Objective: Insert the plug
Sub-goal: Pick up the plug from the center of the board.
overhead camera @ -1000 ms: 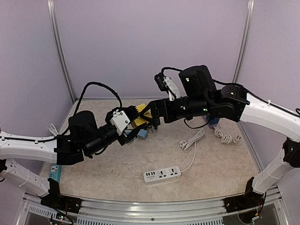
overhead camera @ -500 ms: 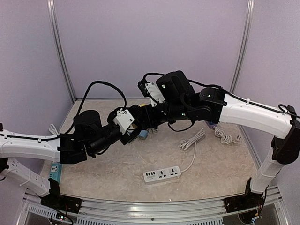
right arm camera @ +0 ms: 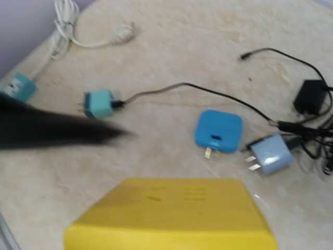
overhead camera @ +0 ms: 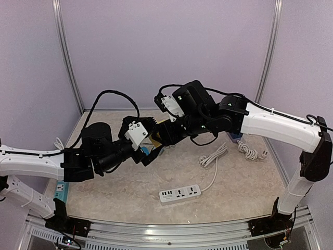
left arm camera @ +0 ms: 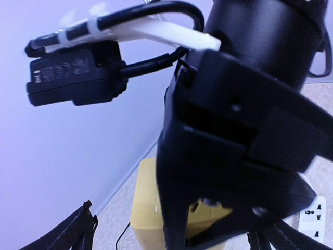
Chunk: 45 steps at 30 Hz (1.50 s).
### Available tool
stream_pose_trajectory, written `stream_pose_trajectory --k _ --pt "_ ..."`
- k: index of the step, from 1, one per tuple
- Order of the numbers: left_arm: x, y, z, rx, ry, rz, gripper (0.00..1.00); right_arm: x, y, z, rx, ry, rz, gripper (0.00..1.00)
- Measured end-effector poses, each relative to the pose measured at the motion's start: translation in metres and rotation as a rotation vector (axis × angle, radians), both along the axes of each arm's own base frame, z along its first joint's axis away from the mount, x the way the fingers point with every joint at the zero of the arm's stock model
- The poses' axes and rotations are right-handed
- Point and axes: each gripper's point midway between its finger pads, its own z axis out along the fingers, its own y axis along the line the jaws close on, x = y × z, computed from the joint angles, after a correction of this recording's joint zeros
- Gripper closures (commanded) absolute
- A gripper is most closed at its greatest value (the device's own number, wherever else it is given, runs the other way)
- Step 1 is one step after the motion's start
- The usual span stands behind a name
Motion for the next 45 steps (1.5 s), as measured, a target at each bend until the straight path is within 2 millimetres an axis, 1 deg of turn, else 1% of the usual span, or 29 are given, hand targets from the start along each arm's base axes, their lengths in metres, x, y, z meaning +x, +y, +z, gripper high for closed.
stream_pose_trajectory --k 3,6,8,10,12,13,15,17,18,19,20,22,23,25,26,28,30,33,35,38,41,43,45 --pt "-0.009 0.005 0.008 -0.027 0.030 -0.040 0.01 0.009 -0.014 -0.003 -0.024 0.009 0.032 1.00" --pt "-0.023 0.016 0.025 -0.099 0.062 -0.120 0.01 0.013 -0.036 -0.002 -0.042 0.040 0.107 1.00" --pt "-0.033 0.028 0.035 -0.161 0.095 -0.179 0.02 0.010 -0.052 0.004 -0.026 0.062 0.198 1.00" --pt "-0.039 0.034 0.032 -0.191 0.137 -0.215 0.02 0.002 -0.065 0.010 -0.005 0.068 0.305 1.00" --pt "-0.043 0.032 0.015 -0.185 0.203 -0.235 0.02 -0.016 -0.076 0.015 0.008 0.058 0.437 1.00" --pt "-0.044 0.029 0.001 -0.169 0.245 -0.241 0.02 -0.028 -0.079 0.017 0.013 0.048 0.503 1.00" --pt "-0.043 0.020 -0.031 -0.117 0.325 -0.233 0.02 -0.048 -0.084 0.018 0.015 0.028 0.605 1.00" --pt "-0.043 0.008 -0.071 -0.035 0.408 -0.218 0.02 -0.064 -0.088 0.016 0.002 0.014 0.689 1.00" --pt "-0.045 0.002 -0.092 0.012 0.446 -0.215 0.02 -0.068 -0.090 0.014 -0.006 0.009 0.714 1.00" --pt "-0.049 -0.007 -0.118 0.072 0.488 -0.217 0.03 -0.071 -0.092 0.011 -0.017 0.002 0.740 1.00" --pt "-0.052 -0.012 -0.137 0.120 0.520 -0.220 0.04 -0.072 -0.093 0.008 -0.028 -0.001 0.754 1.00" --pt "-0.059 -0.023 -0.179 0.224 0.584 -0.225 0.06 -0.077 -0.098 -0.004 -0.057 0.003 0.790 1.00" --pt "-0.062 -0.026 -0.196 0.268 0.610 -0.228 0.07 -0.080 -0.101 -0.011 -0.074 0.010 0.804 1.00" --pt "-0.069 -0.030 -0.221 0.332 0.652 -0.239 0.08 -0.084 -0.106 -0.025 -0.101 0.021 0.830 1.00" --pt "-0.071 -0.031 -0.229 0.352 0.667 -0.246 0.08 -0.087 -0.110 -0.034 -0.120 0.027 0.844 1.00" --pt "-0.075 -0.032 -0.238 0.370 0.686 -0.262 0.08 -0.093 -0.118 -0.050 -0.153 0.039 0.865 1.00" --pt "-0.078 -0.033 -0.237 0.369 0.690 -0.280 0.08 -0.098 -0.127 -0.068 -0.195 0.044 0.883 1.00" --pt "-0.082 -0.036 -0.237 0.370 0.695 -0.312 0.09 -0.099 -0.138 -0.089 -0.257 0.031 0.897 1.00" --pt "-0.086 -0.038 -0.238 0.377 0.702 -0.339 0.14 -0.099 -0.145 -0.103 -0.300 0.020 0.907 1.00" --pt "-0.084 -0.039 -0.244 0.400 0.706 -0.348 0.22 -0.096 -0.150 -0.114 -0.344 0.001 0.919 1.00" --pt "-0.075 -0.036 -0.256 0.431 0.712 -0.324 0.31 -0.091 -0.150 -0.118 -0.368 -0.030 0.923 1.00" --pt "-0.069 -0.031 -0.261 0.446 0.716 -0.302 0.33 -0.087 -0.149 -0.123 -0.379 -0.056 0.925 1.00" --pt "-0.059 -0.026 -0.263 0.453 0.709 -0.278 0.33 -0.086 -0.149 -0.129 -0.387 -0.067 0.935 1.00"
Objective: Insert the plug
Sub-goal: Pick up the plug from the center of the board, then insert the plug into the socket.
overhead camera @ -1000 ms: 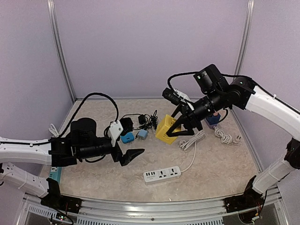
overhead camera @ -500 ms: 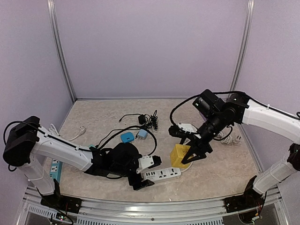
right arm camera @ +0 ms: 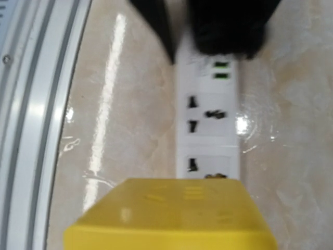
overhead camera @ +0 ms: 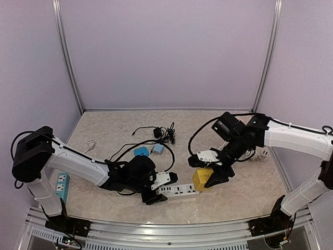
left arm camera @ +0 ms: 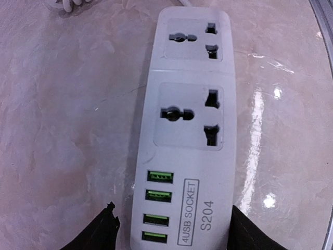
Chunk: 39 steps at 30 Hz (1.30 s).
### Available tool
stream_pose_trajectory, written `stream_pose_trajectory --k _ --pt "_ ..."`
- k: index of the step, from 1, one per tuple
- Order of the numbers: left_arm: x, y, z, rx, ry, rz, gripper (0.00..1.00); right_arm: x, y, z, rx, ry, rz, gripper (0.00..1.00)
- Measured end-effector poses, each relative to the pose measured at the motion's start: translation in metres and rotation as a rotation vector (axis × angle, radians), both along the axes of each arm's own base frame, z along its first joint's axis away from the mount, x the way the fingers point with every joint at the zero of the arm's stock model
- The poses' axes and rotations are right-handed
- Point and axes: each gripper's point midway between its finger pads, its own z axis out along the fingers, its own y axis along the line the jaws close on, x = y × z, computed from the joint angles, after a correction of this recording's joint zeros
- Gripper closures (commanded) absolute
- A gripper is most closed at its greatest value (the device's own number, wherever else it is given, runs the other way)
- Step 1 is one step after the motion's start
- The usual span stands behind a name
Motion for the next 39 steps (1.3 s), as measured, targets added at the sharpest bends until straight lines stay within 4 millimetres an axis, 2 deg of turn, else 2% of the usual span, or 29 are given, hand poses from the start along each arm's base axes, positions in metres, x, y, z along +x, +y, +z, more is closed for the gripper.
stream_pose_trajectory --k 3,7,12,18,25,29,34,39 --pt "0.016 0.008 0.000 0.014 -0.021 0.028 0.32 0.003 0.003 -0.011 -0.007 0.004 0.009 1.00" --pt "0.027 0.010 0.003 0.016 -0.031 0.037 0.24 0.013 0.013 -0.026 -0.021 -0.011 0.005 1.00" --pt "0.020 0.009 0.005 0.003 -0.011 0.002 0.17 0.021 0.023 -0.039 -0.038 -0.017 -0.026 1.00" --pt "0.014 0.015 0.013 -0.016 -0.012 -0.006 0.15 0.023 0.027 -0.055 -0.084 0.023 -0.062 1.00" --pt "0.015 0.017 0.018 -0.025 -0.017 -0.002 0.15 0.024 0.039 -0.058 -0.097 0.024 -0.063 1.00" --pt "0.016 0.017 0.018 -0.023 -0.019 0.002 0.15 0.025 0.039 -0.059 -0.103 0.026 -0.074 1.00" --pt "0.018 0.022 0.015 -0.011 -0.020 0.016 0.15 0.024 0.036 -0.075 -0.166 0.023 -0.076 1.00" --pt "0.024 0.029 0.011 0.009 -0.030 0.042 0.15 0.025 0.037 -0.077 -0.182 0.023 -0.081 1.00"
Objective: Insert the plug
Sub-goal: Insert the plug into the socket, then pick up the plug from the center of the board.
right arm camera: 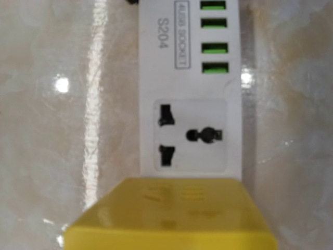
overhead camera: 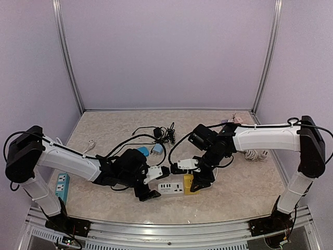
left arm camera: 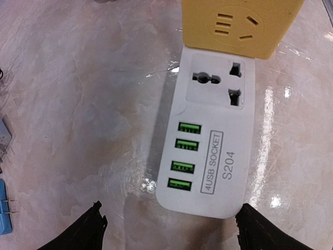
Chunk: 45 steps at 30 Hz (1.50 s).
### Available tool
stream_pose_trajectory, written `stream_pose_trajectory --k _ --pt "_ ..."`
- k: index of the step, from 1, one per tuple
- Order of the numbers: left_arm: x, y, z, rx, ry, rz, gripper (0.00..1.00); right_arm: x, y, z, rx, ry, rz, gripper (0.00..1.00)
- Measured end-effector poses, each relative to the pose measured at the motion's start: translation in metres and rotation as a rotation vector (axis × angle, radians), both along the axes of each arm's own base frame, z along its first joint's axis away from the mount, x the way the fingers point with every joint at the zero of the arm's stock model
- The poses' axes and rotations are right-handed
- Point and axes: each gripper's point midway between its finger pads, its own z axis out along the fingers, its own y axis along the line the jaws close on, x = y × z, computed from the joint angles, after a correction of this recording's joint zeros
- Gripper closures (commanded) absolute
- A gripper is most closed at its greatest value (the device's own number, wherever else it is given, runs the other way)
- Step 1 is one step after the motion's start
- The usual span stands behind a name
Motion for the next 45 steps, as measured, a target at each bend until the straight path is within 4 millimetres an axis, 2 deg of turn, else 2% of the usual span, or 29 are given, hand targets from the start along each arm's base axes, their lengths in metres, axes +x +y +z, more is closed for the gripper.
stream_pose_trajectory --k 5,9,10,14,15,16,20,23,25,28,34,36,40,45 --pt "0.004 0.010 0.002 0.008 -0.015 0.026 0.15 -0.001 -0.002 -0.009 -0.026 0.016 -0.006 1.00" --pt "0.011 0.012 0.017 -0.028 -0.033 0.050 0.15 0.000 -0.002 -0.010 -0.036 0.023 -0.020 1.00" --pt "0.013 0.013 0.023 -0.041 -0.037 0.060 0.15 0.000 -0.002 -0.010 -0.040 0.025 -0.026 0.93" --pt "0.022 0.020 0.047 -0.111 -0.063 0.105 0.14 0.003 0.000 -0.006 -0.050 0.016 -0.051 0.30" --pt "0.024 0.022 0.053 -0.131 -0.072 0.117 0.14 0.004 0.000 -0.005 -0.052 0.013 -0.057 0.07" --pt "0.027 0.024 0.061 -0.156 -0.083 0.132 0.14 0.005 0.001 -0.001 -0.051 0.004 -0.064 0.01" --pt "0.040 0.033 0.092 -0.242 -0.127 0.201 0.10 0.016 0.000 -0.012 -0.122 -0.068 -0.095 0.00" --pt "0.054 0.042 0.119 -0.312 -0.172 0.279 0.07 0.024 0.009 0.003 -0.101 -0.113 -0.112 0.00" --pt "0.064 0.052 0.133 -0.345 -0.200 0.347 0.04 0.029 0.022 0.022 -0.046 -0.149 -0.116 0.00" --pt "0.081 0.073 0.150 -0.366 -0.240 0.486 0.03 0.033 0.035 0.063 0.061 -0.206 -0.125 0.00" --pt "0.119 0.126 0.180 -0.371 -0.290 0.870 0.03 0.034 0.036 0.149 0.296 -0.334 -0.164 0.00" --pt "0.124 0.142 0.180 -0.365 -0.289 0.968 0.03 0.032 0.031 0.174 0.373 -0.377 -0.179 0.00" --pt "0.125 0.166 0.158 -0.306 -0.236 1.097 0.04 0.030 0.023 0.215 0.504 -0.414 -0.258 0.00" --pt "0.128 0.206 0.118 -0.251 -0.069 1.266 0.17 0.037 0.023 0.240 0.594 -0.357 -0.396 0.00"
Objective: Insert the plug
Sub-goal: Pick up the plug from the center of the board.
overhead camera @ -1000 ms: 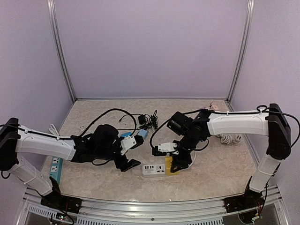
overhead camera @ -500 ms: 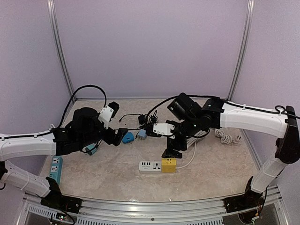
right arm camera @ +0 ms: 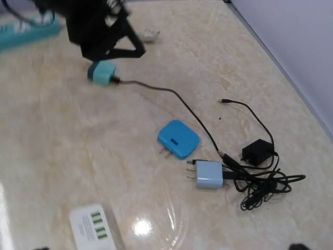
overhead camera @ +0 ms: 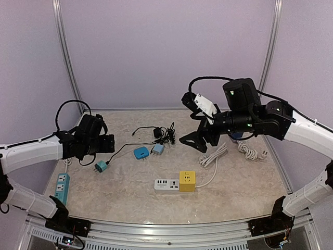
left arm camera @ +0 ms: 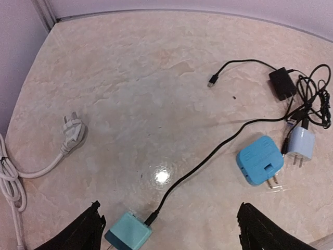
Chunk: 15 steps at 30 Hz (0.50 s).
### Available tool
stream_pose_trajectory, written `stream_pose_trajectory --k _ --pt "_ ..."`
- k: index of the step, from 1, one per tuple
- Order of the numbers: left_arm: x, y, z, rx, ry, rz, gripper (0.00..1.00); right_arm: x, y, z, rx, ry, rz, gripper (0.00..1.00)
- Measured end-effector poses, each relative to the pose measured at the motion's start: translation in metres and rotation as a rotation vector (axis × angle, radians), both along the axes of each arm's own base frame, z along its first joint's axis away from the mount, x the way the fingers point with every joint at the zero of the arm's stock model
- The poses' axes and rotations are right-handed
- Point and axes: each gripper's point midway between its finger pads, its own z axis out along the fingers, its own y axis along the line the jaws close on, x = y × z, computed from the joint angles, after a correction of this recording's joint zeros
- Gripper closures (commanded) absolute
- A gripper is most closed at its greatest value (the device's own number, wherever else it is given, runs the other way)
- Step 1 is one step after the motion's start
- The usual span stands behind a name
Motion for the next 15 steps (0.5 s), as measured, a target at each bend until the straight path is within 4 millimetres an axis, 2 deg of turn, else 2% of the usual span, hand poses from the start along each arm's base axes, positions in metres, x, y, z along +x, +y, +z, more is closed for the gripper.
stream_pose_trajectory --k 4,10,13,15 --pt "0.004 0.033 -0.040 -0.024 0.148 0.097 0.16 0.010 0.005 0.008 0.039 0.059 -0.069 0.00" --pt "-0.016 0.036 -0.121 0.113 0.447 0.042 0.16 0.018 0.010 -0.016 -0.001 0.132 -0.109 0.00" --pt "-0.021 0.041 -0.138 0.153 0.512 0.049 0.16 0.018 0.010 -0.021 -0.010 0.148 -0.114 0.00" --pt "-0.019 0.041 -0.136 0.156 0.510 0.047 0.15 0.017 0.010 -0.021 -0.009 0.151 -0.112 0.00"
